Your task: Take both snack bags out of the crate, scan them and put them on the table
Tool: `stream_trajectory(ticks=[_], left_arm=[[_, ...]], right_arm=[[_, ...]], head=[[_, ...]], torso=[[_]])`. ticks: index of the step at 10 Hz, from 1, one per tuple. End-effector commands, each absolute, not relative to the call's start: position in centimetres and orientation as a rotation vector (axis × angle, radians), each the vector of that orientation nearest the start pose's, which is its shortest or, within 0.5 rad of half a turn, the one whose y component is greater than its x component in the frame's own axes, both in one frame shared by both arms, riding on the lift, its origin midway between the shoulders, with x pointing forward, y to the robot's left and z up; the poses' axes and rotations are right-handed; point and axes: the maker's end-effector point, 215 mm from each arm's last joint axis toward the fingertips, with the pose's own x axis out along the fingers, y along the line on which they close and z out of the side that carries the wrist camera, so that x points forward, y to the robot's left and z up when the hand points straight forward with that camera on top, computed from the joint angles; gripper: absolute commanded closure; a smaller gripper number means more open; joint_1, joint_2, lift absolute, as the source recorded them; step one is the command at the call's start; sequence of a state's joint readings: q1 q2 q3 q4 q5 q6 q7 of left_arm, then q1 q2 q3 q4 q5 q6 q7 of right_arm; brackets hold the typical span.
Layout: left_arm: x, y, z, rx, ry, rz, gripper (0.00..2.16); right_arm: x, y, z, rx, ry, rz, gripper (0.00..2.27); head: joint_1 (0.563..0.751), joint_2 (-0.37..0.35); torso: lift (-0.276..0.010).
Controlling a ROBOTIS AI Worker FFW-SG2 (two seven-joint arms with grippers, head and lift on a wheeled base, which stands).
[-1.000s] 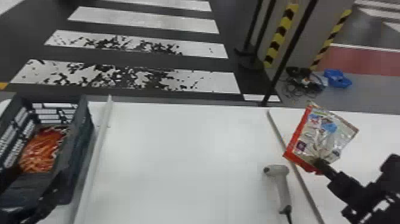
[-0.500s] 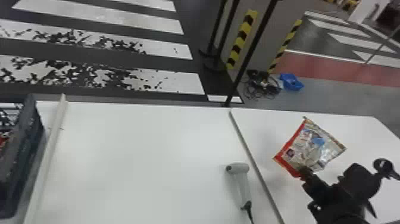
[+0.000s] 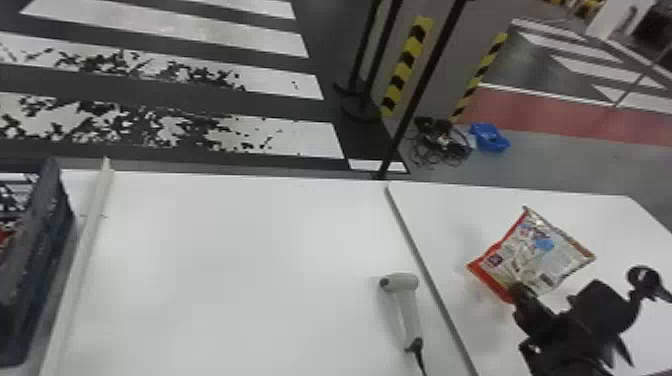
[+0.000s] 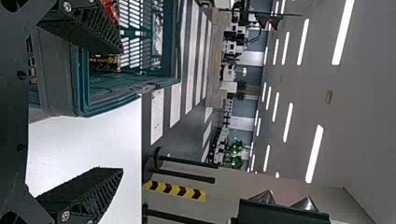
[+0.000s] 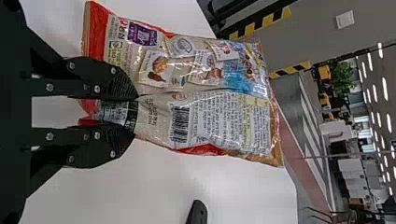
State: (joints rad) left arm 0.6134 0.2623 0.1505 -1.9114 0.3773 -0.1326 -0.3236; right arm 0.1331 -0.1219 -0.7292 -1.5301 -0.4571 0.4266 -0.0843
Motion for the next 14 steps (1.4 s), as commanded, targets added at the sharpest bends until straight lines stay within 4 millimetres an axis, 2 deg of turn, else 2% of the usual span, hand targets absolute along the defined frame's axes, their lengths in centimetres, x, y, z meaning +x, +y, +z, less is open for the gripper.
stream_trajectory(ticks=[1, 3, 4, 6, 7, 8, 10, 12, 14], left_arm=[[39.7, 28.6, -38.6, -0.085, 0.097, -0.259, 0.10], [39.7, 28.6, -38.7, -0.086, 0.098, -0.260, 0.10], [39.7, 28.5, -38.6, -0.085, 0.097, -0.260, 0.10], [39.7, 28.4, -38.3, -0.085, 0.093, -0.263, 0.10], [39.7, 28.4, -38.3, -0.084, 0.089, -0.265, 0.10], [39.7, 28.5, -38.3, -0.084, 0.091, -0.263, 0.10], [39.6, 28.3, -38.2, -0.085, 0.090, -0.266, 0.10], [39.5, 28.3, -38.0, -0.083, 0.087, -0.267, 0.10], [39.5, 28.2, -37.9, -0.081, 0.086, -0.271, 0.10]], right_arm=[[38.0, -63.4, -48.8, 0.402, 0.365, -0.771, 0.03], [37.6, -63.6, -46.7, 0.353, 0.312, -0.790, 0.06], [38.0, -62.7, -44.8, 0.306, 0.266, -0.770, 0.06], [39.3, -59.4, -40.4, 0.186, 0.182, -0.715, 0.05], [40.1, -56.1, -38.0, 0.133, 0.135, -0.658, 0.05], [41.0, -52.6, -36.7, 0.085, 0.110, -0.594, 0.05], [42.7, -42.1, -36.2, 0.006, 0.071, -0.414, 0.06], [42.8, -33.5, -36.4, 0.001, 0.045, -0.300, 0.07], [41.6, -25.8, -35.9, -0.016, -0.003, -0.217, 0.07]], head=[[0.695, -0.350], [0.695, -0.350], [0.695, -0.350], [0.695, -0.350], [0.695, -0.350], [0.695, -0.350], [0.695, -0.327], [0.695, -0.183], [0.695, -0.084]], torso=[[-0.092], [-0.092], [-0.092], [-0.092], [-0.092], [-0.092], [-0.092], [-0.092], [-0.092]])
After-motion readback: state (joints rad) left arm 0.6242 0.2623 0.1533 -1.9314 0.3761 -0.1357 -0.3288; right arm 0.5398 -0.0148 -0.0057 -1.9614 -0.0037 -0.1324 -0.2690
